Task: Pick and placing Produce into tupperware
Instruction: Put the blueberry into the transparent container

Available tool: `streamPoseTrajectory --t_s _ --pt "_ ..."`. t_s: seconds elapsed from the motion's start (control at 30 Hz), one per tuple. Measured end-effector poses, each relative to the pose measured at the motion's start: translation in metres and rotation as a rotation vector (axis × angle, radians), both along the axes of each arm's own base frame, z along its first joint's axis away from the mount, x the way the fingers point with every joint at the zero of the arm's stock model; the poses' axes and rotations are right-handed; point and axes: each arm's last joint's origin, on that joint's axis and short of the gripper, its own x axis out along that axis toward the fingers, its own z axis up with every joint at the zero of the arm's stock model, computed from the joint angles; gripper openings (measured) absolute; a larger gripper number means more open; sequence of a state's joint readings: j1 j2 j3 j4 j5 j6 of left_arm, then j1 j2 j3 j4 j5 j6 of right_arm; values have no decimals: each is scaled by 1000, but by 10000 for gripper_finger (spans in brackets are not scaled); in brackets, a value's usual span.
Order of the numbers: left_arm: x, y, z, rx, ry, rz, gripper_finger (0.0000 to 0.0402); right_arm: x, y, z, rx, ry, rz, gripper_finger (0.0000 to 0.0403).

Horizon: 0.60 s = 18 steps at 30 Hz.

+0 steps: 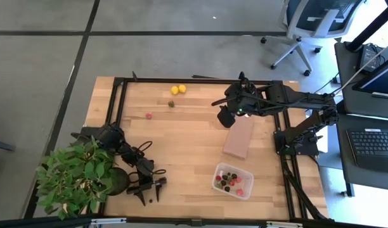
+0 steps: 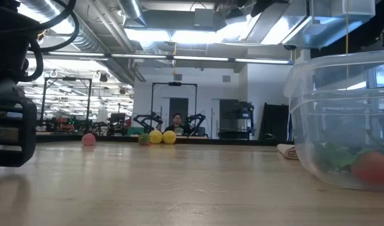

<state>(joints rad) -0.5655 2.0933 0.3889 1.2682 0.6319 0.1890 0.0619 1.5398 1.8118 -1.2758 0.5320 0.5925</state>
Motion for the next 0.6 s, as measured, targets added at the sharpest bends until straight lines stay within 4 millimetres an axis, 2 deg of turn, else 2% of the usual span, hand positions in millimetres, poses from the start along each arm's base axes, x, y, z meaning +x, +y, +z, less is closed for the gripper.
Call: streamPoseTrajectory --t_s 0.23,0.6 --pt "0 0 -1 14 -21 -7 274 0 0 0 -1 1 2 301" --pt "1 1 -3 47 -33 24 214 0 0 0 -1 1 1 301"
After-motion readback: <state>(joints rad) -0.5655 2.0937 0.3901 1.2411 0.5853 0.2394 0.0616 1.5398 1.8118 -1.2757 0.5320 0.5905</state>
